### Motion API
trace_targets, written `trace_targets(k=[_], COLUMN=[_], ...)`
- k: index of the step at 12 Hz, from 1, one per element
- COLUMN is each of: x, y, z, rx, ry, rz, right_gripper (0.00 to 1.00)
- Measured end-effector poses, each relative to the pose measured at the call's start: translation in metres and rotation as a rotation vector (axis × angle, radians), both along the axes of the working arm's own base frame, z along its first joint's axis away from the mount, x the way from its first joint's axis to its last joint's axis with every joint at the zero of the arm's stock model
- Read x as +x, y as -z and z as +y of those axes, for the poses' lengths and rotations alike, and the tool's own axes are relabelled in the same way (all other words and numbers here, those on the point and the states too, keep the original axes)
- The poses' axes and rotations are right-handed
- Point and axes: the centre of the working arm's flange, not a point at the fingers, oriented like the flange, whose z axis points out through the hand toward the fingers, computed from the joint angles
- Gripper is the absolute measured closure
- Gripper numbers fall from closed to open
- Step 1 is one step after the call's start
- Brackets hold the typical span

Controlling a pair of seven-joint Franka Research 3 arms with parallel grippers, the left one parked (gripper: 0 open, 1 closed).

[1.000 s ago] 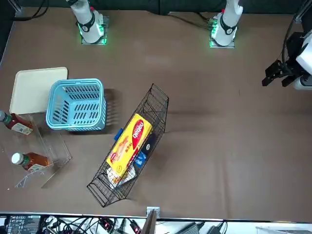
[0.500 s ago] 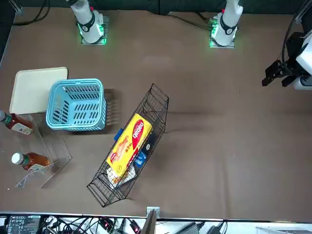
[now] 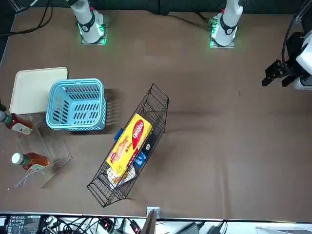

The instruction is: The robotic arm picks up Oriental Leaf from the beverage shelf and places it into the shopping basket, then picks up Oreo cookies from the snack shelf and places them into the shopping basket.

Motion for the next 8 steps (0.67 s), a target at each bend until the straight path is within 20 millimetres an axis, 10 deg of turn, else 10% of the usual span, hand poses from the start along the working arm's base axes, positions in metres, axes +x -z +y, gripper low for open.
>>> trace_targets(k=[8], x=[-0.003], y=[0.039], z=[-0.004], rx=[-0.002], ry=[0.002], rz=[-0.009], right_gripper=[0.0])
